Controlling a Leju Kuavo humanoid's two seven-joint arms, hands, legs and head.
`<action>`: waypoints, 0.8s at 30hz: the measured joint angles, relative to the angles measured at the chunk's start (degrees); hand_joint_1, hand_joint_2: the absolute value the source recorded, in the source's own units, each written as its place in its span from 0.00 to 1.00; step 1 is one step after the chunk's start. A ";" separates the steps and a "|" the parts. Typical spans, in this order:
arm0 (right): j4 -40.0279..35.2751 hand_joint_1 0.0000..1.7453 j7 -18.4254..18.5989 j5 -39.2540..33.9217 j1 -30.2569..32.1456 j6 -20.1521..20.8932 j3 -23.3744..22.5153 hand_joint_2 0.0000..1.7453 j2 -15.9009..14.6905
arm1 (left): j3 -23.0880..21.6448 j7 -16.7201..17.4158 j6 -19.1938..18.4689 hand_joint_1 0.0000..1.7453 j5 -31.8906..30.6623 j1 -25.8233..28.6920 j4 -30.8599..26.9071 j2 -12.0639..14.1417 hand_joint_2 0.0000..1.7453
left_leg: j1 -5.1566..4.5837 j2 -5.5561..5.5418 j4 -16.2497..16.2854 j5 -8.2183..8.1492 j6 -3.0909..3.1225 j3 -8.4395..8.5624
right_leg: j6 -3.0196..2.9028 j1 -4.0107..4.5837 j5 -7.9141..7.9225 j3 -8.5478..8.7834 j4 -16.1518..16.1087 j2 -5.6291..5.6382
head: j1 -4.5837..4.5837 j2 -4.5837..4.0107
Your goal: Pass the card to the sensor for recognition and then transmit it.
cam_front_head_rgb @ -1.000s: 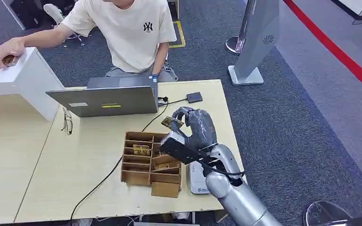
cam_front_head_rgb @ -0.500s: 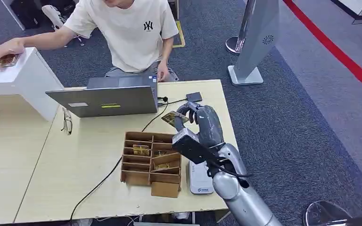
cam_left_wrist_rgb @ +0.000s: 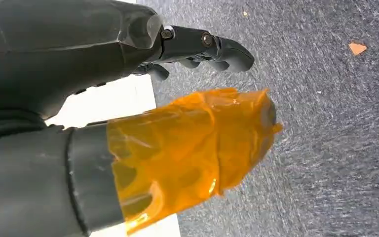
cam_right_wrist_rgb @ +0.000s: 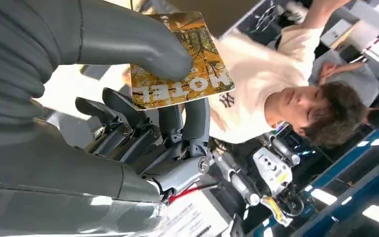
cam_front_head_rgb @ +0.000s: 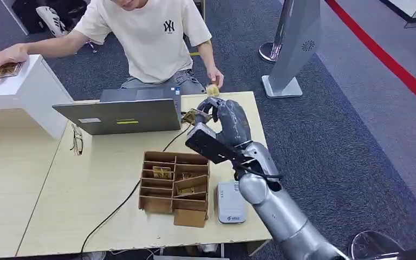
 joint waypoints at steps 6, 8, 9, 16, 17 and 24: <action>7.35 1.00 1.35 2.88 -6.65 -0.09 0.22 1.00 1.35 | -2.19 0.48 -0.48 0.00 0.00 -0.21 0.00 0.37 0.00 | 0.00 -0.03 0.00 0.03 0.02 0.01 | 0.00 0.00 0.01 -0.01 0.05 -0.03 | 0.00 0.00; 8.89 1.00 1.35 3.12 -7.80 -0.22 0.22 1.00 1.68 | -2.45 0.57 -0.48 0.00 0.00 -0.24 0.00 0.42 0.00 | 0.00 -0.02 0.00 0.03 0.02 0.01 | 0.00 0.00 0.01 -0.01 0.05 -0.02 | 0.00 0.00; 9.54 1.00 1.35 3.38 -8.18 -0.28 0.22 1.00 1.79 | -2.73 0.57 -0.48 0.00 0.00 -0.25 0.00 0.46 0.00 | 0.00 -0.02 0.00 0.03 0.02 0.00 | 0.00 0.00 0.01 -0.01 0.06 -0.02 | 0.00 0.00; 19.26 1.00 5.99 10.32 -15.45 -1.71 0.68 1.00 2.64 | -5.08 0.83 -0.57 0.00 0.02 -0.56 0.00 0.72 0.00 | 0.00 -0.02 0.01 0.08 0.02 -0.01 | 0.02 0.00 0.04 -0.03 0.06 -0.02 | -0.02 0.00; 21.32 1.00 6.43 11.55 -16.74 -2.10 0.70 1.00 2.67 | -5.38 0.90 -0.57 0.00 0.00 -0.59 0.00 0.81 0.00 | 0.00 -0.02 0.01 0.10 0.04 -0.01 | 0.02 0.00 0.05 -0.03 0.06 -0.02 | 0.02 0.00; 32.46 1.00 8.13 20.64 -21.85 -4.22 0.77 1.00 2.67 | -6.71 1.14 -0.83 0.00 0.00 -0.58 0.00 1.05 0.00 | -0.01 -0.02 0.01 0.10 0.03 -0.01 | -0.01 0.00 0.08 -0.03 0.06 -0.02 | 0.00 0.00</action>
